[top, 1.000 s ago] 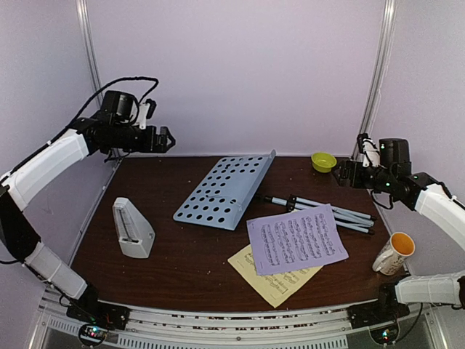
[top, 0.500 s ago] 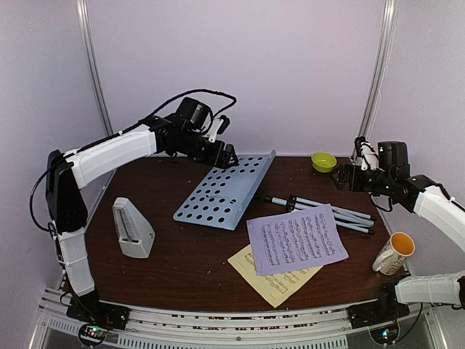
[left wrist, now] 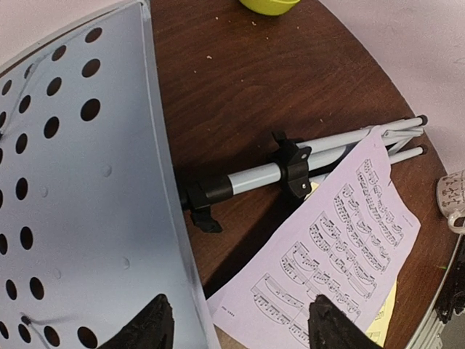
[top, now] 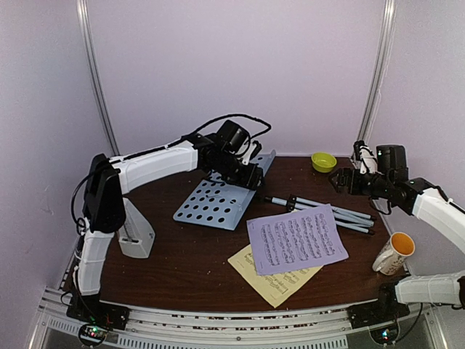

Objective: Set up the instrument practice props

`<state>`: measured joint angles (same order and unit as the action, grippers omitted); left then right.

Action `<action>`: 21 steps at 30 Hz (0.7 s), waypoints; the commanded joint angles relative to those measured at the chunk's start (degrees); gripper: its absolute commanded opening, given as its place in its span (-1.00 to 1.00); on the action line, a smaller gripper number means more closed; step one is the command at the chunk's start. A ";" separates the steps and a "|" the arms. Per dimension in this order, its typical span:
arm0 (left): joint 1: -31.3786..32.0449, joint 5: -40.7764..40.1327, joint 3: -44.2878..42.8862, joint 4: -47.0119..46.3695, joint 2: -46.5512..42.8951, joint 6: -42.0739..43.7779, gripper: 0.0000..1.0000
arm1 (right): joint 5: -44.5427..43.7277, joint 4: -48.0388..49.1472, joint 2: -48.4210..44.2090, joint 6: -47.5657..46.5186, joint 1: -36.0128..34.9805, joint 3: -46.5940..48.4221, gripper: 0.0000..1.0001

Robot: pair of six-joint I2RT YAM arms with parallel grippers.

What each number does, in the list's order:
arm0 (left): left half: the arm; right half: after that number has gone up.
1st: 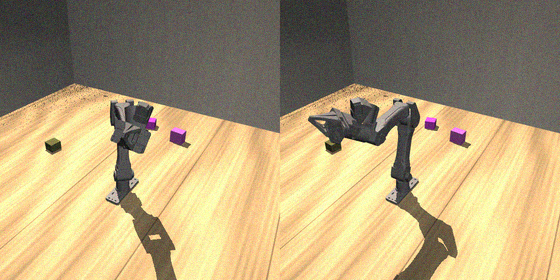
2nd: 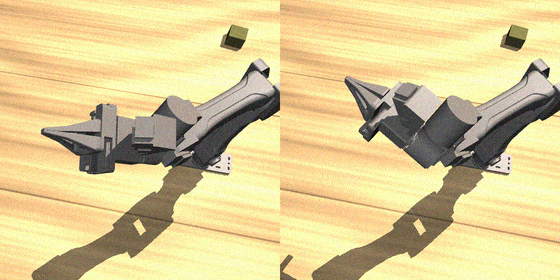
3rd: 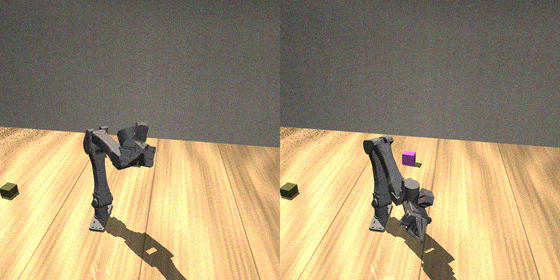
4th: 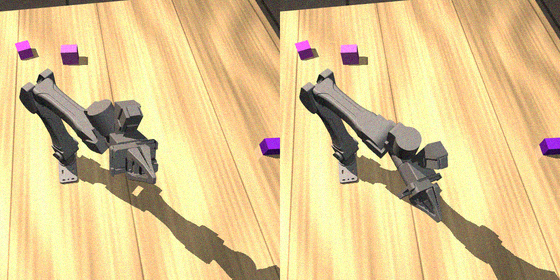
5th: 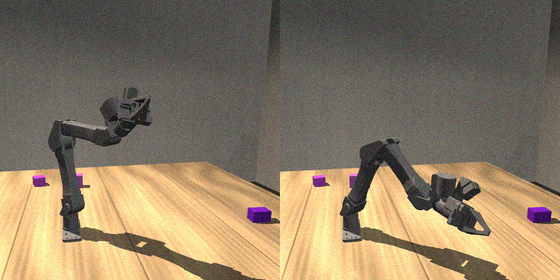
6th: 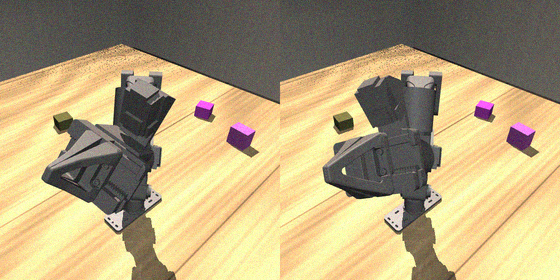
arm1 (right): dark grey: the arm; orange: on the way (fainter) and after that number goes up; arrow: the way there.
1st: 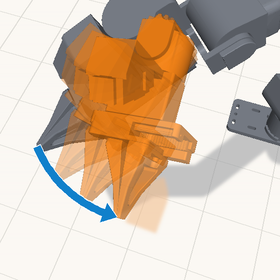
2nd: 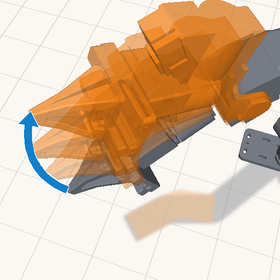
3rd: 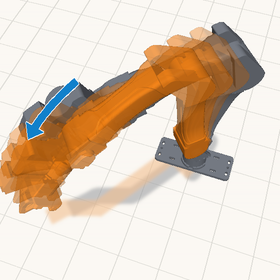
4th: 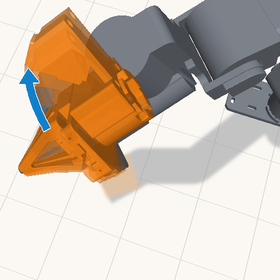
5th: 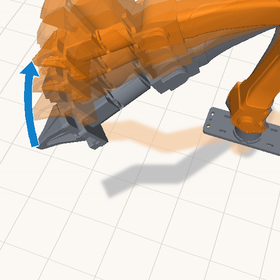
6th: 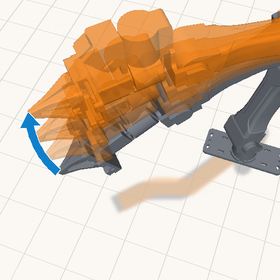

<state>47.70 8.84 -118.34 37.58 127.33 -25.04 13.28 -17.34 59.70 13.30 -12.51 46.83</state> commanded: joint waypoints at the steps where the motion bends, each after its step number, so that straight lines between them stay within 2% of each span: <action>1: 0.78 0.13 -4.45 -0.15 3.57 -1.50 0.21 | 0.26 1.41 -0.29 0.24 -0.32 -0.73 1.00; 8: 1.50 0.48 -7.16 0.19 6.95 -2.67 -0.08 | 0.36 1.87 -0.03 0.58 -0.24 -1.31 1.00; 21: 1.60 -2.69 -10.93 1.11 12.53 -6.46 -0.39 | 0.21 2.14 -0.02 0.68 -0.32 -1.84 1.00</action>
<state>48.40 6.50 -126.02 39.18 136.62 -29.65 13.28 -16.25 59.70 13.50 -12.51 45.47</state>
